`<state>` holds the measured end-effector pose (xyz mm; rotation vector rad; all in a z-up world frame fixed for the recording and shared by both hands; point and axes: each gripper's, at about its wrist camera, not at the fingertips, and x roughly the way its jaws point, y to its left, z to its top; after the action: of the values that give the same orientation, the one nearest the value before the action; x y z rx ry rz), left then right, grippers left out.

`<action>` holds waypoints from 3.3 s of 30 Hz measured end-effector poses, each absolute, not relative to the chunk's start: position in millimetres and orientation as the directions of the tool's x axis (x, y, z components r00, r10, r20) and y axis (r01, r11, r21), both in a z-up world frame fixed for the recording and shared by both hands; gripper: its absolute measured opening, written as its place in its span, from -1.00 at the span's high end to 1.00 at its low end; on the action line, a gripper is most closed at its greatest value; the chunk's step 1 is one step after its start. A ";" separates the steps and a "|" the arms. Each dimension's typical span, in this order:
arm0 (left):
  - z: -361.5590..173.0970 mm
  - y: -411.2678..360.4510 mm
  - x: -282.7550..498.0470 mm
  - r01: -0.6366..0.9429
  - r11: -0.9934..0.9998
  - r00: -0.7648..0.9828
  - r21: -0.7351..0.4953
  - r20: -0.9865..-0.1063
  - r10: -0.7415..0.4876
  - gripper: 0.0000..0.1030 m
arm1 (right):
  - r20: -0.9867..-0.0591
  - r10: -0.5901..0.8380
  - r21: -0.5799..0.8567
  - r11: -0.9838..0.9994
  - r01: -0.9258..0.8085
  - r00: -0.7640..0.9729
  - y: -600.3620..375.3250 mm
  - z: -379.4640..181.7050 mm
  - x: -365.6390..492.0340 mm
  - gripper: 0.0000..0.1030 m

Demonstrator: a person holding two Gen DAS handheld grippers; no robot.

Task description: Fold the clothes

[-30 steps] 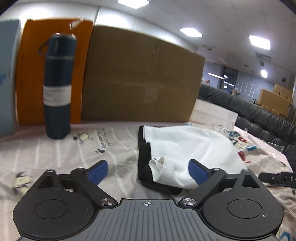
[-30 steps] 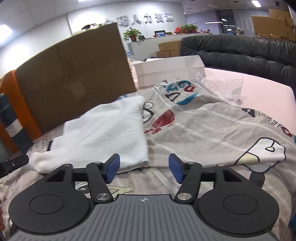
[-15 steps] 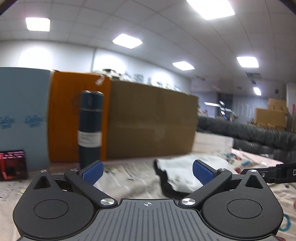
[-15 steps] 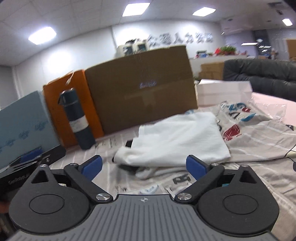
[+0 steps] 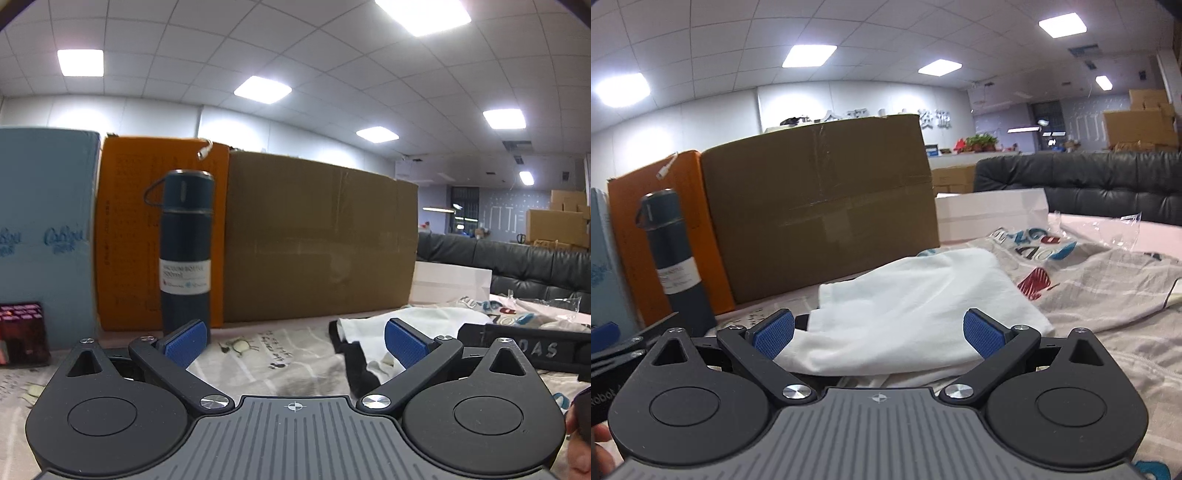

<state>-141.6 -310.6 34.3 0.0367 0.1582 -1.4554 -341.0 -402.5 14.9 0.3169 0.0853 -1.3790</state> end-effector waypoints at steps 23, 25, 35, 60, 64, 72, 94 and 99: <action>37.0 -284.8 -161.8 0.984 0.173 0.172 0.037 0.037 -0.984 -1.00 | -0.020 -0.995 0.173 0.096 0.980 0.101 -378.4 10.9 -349.1 -1.00; 37.1 -282.3 -162.9 0.984 0.175 0.173 0.040 0.050 -0.984 -1.00 | -0.016 -0.995 0.160 0.099 0.982 0.103 -377.4 11.0 -346.8 -1.00; 36.9 -279.6 -164.3 0.988 0.147 0.144 0.051 0.053 -0.988 -1.00 | -0.013 -0.995 0.114 0.098 0.989 0.100 -376.6 11.4 -338.4 -1.00; 37.3 -282.2 -164.0 0.990 0.129 0.127 0.050 0.034 -0.991 -1.00 | -0.018 -0.994 0.130 0.107 0.986 0.110 -379.0 10.6 -340.7 -1.00; 37.4 -282.2 -163.5 0.991 0.127 0.126 0.049 0.036 -0.991 -1.00 | -0.020 -0.994 0.134 0.104 0.986 0.108 -379.4 10.5 -341.0 -1.00; 37.7 -283.4 -162.8 0.991 0.128 0.126 0.045 0.033 -0.991 -1.00 | -0.016 -0.994 0.142 0.103 0.984 0.107 -377.0 10.3 -342.3 -1.00; 37.7 -284.8 -161.1 0.991 0.128 0.127 0.036 0.023 -0.992 -1.00 | -0.025 -0.993 0.148 0.109 0.983 0.114 -379.3 11.2 -342.8 -1.00; 38.1 -284.4 -161.4 0.991 0.127 0.126 0.036 0.023 -0.992 -1.00 | -0.025 -0.993 0.148 0.109 0.983 0.113 -378.8 11.4 -342.4 -1.00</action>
<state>-161.4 -284.4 38.1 0.0131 -0.0448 -1.4434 -342.4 -378.8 11.4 0.1393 -0.0878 -1.4559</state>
